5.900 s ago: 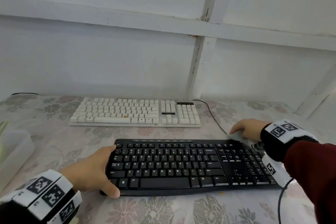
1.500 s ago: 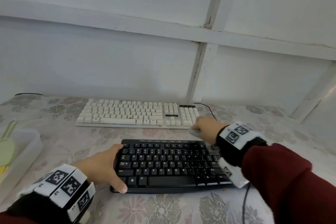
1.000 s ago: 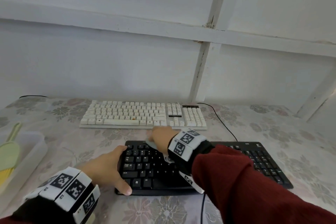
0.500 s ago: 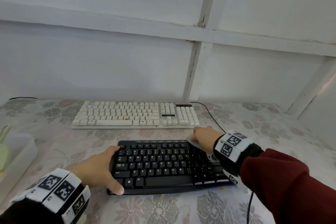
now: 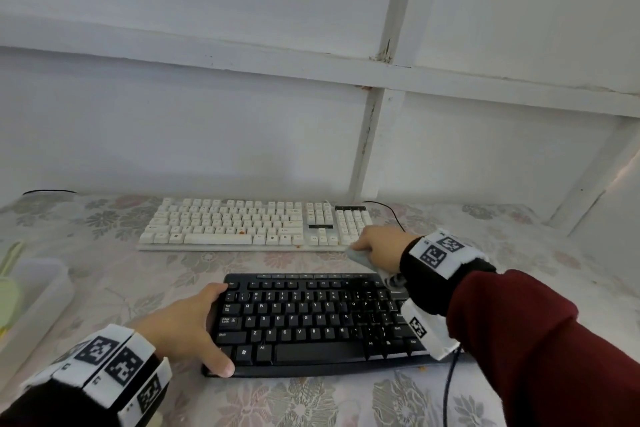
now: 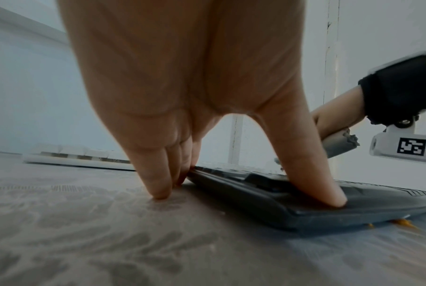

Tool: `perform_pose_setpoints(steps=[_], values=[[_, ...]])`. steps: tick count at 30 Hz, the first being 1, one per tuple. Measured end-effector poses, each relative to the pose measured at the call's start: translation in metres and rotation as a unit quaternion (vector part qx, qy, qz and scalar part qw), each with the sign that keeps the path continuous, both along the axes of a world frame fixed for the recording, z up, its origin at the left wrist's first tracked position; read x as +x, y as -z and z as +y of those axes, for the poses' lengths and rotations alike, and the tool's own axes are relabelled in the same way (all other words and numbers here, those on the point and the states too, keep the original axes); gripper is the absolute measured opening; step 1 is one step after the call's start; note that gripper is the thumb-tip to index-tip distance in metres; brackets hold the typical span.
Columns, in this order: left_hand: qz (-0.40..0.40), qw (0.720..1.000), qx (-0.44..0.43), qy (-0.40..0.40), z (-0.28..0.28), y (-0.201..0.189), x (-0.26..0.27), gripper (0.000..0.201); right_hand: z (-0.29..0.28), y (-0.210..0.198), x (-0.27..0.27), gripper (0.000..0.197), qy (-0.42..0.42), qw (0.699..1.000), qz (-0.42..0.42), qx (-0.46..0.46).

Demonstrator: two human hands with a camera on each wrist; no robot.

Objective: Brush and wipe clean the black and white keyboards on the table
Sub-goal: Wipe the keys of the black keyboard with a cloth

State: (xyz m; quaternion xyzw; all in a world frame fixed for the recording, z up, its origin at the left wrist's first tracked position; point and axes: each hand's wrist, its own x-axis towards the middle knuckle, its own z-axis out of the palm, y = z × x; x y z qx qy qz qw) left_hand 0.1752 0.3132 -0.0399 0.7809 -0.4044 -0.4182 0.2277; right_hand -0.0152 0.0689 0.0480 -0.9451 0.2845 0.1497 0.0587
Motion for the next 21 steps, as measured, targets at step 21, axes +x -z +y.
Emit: perform_pose_setpoints(steps=[21], values=[[0.000,1.000,0.012,-0.006,-0.001,-0.004,-0.003,0.129,-0.098,0.052,-0.118,0.026,0.098,0.980,0.120,-0.124]])
